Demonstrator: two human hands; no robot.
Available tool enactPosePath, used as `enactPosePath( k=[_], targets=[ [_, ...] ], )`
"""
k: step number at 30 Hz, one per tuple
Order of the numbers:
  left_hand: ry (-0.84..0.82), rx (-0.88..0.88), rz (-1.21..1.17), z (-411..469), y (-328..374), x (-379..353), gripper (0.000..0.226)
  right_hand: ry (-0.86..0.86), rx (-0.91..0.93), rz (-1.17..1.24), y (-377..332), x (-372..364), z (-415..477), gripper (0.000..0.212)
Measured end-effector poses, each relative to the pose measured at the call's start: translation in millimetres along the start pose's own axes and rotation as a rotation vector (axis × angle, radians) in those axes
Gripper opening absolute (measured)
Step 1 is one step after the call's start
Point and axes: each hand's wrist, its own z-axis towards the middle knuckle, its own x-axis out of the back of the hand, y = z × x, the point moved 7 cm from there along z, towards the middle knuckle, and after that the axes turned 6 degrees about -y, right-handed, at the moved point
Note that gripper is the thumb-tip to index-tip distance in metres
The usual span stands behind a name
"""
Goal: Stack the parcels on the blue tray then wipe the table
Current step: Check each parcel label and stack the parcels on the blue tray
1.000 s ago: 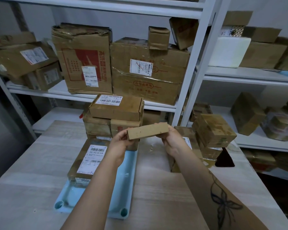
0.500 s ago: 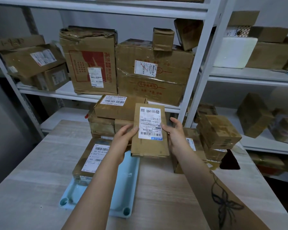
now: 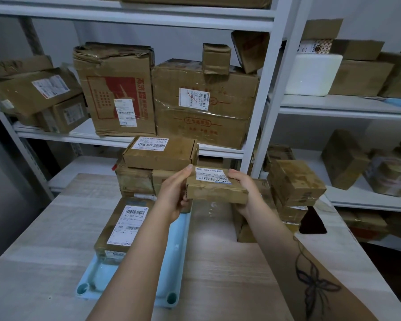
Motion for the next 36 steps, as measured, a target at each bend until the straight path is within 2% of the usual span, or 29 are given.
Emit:
enactPosePath(
  k=[3, 5, 8, 10, 15, 18, 21, 27, 32, 36],
  targets=[
    [-0.012, 0.004, 0.008, -1.3, 3.3, -4.1, 0.025, -0.004, 0.013, 0.021, -3.0, 2.3, 0.9, 0.015],
    [-0.008, -0.01, 0.004, 2.1, 3.3, -3.6, 0.014, -0.003, 0.048, 0.023, -7.0, 1.9, 2.2, 0.035],
    [0.055, -0.028, -0.027, 5.2, 4.7, 1.4, 0.039, -0.018, 0.121, 0.05, -17.3, -1.5, 0.1, 0.039],
    [0.08, -0.051, -0.027, 4.0, 7.0, 4.0, 0.044, -0.038, 0.151, 0.13, -20.4, -5.2, -1.9, 0.043],
    [0.128, -0.132, -0.034, -1.2, 11.9, 20.5, 0.037, -0.219, 0.178, 0.185, -22.9, -29.7, -3.5, 0.03],
    [0.173, -0.178, -0.064, -5.4, 17.0, 40.2, 0.035, -0.299, 0.192, 0.15, -17.7, -49.1, 1.8, 0.046],
    [0.248, -0.208, -0.088, -16.5, 23.0, 64.5, 0.031, -0.33, 0.139, 0.031, -0.2, -69.4, 6.8, 0.054],
    [0.441, -0.144, -0.116, -44.1, 19.3, 121.6, 0.042, -0.345, 0.007, -0.185, 40.4, -106.9, 17.9, 0.06],
    [0.548, -0.082, -0.141, -67.4, 11.9, 159.2, 0.028, -0.376, -0.096, -0.281, 76.0, -137.0, 25.4, 0.056],
    [0.659, 0.044, -0.113, -82.3, 0.5, 191.3, 0.021, -0.439, -0.181, -0.32, 108.3, -157.1, 33.5, 0.052]
  ],
)
